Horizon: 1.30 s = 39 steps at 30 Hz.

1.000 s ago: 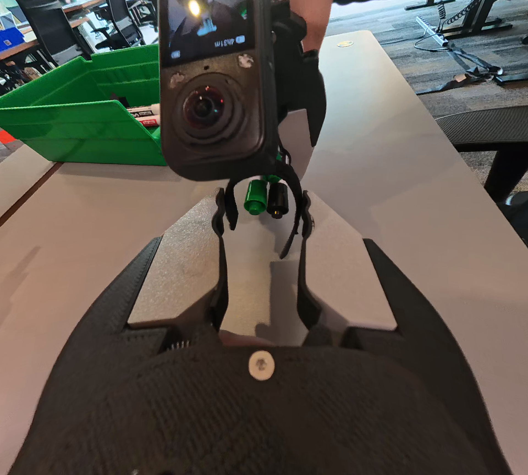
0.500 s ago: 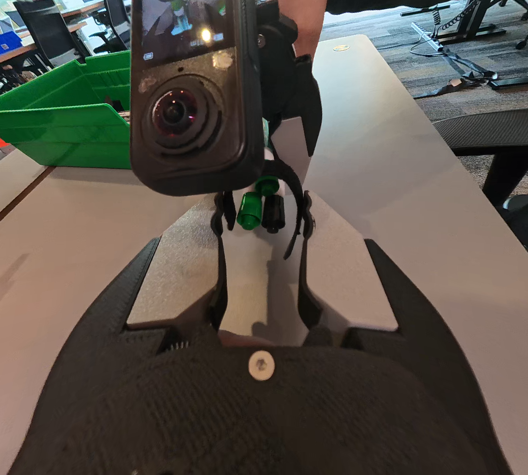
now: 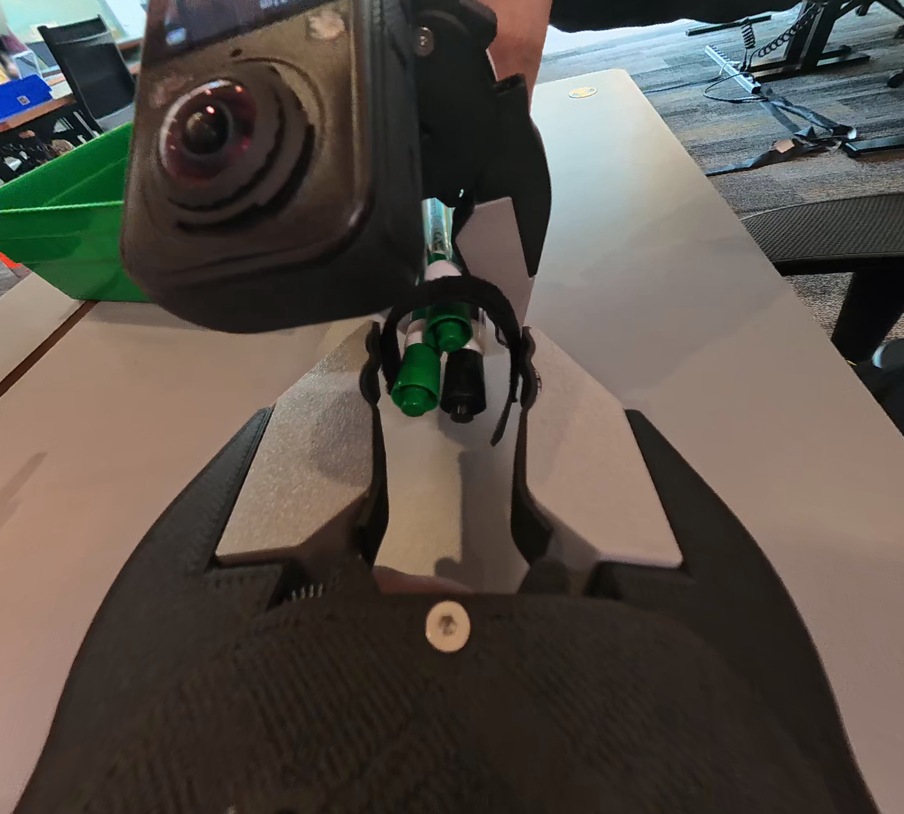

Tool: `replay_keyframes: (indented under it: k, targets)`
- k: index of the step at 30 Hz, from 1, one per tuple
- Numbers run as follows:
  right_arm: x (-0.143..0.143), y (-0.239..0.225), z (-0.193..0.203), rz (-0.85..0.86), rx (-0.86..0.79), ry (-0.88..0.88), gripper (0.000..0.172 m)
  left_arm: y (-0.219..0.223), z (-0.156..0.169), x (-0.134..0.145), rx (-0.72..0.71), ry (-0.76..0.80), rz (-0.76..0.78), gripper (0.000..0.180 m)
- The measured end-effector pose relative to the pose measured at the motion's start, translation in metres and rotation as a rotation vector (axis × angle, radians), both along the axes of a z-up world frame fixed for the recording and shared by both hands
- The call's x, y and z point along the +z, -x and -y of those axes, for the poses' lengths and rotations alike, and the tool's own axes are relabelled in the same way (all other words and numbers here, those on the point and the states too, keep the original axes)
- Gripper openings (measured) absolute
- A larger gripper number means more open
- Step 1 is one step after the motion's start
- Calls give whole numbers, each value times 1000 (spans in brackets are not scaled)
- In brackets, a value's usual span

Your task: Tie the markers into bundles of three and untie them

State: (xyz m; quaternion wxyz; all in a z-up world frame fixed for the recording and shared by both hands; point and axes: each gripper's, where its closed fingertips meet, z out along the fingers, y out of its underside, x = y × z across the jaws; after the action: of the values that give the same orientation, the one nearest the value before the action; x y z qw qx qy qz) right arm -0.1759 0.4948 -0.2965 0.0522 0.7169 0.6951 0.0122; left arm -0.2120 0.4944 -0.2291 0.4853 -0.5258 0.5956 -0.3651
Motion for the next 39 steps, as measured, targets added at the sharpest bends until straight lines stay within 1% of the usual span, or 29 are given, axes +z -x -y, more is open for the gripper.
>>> replay_keyframes:
  k: [10,15,21,25,28,31,34,36,39]
  targets:
    - [7,6,4,-30,-6,15,37,-2,2,6,-4,5,40,54]
    - [11,4,3,-13,-5,9,37,-3,1,8,1,2,54,54]
    - [7,3,4,-17,-11,12,37,-2,0,8,7,-11,58,53]
    - [2,-3,5,-7,-22,19,37,0,-3,5,21,-58,31,53]
    - [2,-9,3,-3,-41,22,37,6,-8,8,46,-106,22,54]
    - [0,-19,1,13,-59,19,37,17,-17,14,87,-178,18,52]
    - [-1,-28,1,20,-77,24,37,34,-31,13,137,-336,-50,52]
    - [-2,-33,0,23,-89,25,37,45,-37,5,133,-459,-155,52]
    - [-3,-41,1,24,-107,32,37,63,-48,-13,101,-664,-384,53]
